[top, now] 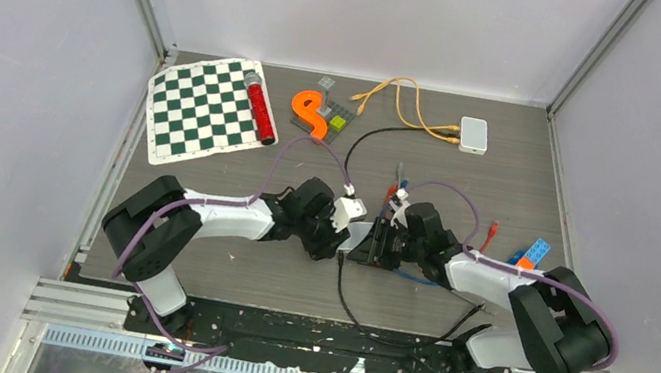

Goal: Pull the plug from the switch port
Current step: Pull the connector from the switch port.

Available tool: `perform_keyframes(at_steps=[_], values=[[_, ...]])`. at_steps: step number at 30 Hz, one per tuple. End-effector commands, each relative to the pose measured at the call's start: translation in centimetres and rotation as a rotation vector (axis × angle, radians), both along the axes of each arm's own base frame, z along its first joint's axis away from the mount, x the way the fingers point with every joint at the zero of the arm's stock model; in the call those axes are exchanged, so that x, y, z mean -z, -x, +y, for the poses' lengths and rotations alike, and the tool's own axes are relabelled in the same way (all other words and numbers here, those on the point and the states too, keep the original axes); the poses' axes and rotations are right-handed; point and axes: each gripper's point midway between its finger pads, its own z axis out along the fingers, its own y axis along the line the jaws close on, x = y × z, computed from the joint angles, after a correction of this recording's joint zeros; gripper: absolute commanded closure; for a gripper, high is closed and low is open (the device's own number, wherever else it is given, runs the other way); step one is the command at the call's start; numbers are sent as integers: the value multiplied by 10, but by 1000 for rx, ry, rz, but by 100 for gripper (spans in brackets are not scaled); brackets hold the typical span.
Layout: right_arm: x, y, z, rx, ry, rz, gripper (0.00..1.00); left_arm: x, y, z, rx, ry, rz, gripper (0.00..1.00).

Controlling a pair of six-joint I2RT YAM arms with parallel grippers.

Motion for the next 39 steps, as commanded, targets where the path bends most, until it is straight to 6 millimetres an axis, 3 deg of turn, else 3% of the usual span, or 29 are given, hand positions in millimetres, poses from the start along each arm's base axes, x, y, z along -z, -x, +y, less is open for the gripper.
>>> perform_keyframes(at_steps=[1, 7, 8, 9, 10, 14, 18, 23, 30, 39], values=[[-15, -11, 4, 78, -70, -18, 56, 6, 12, 11, -4, -38, 28, 58], [-10, -11, 7, 148, -121, 51, 56, 3, 13, 11, -14, -27, 35, 56], [-10, -10, 6, 154, -121, 48, 57, -1, 12, 10, -14, -16, 23, 49], [-9, -11, 4, 166, -112, 40, 57, -5, 10, 10, -18, -8, 7, 30], [-10, -9, 0, 172, -103, 36, 57, -10, 6, 11, -27, -6, -14, 22], [-18, -11, -12, 188, -40, -29, 56, -33, -10, 14, -36, -17, -99, 1], [-29, -15, -26, 218, 14, -101, 55, -48, -22, 10, 23, -37, -151, 0], [-41, -15, -35, 240, 29, -143, 53, -39, -23, 0, 169, -102, -128, 0], [-31, -7, -41, 258, 44, -107, 53, -43, -26, 0, 272, -35, -313, 0], [-27, -3, -42, 262, 35, -89, 53, -36, -33, -13, 319, -35, -319, 0]])
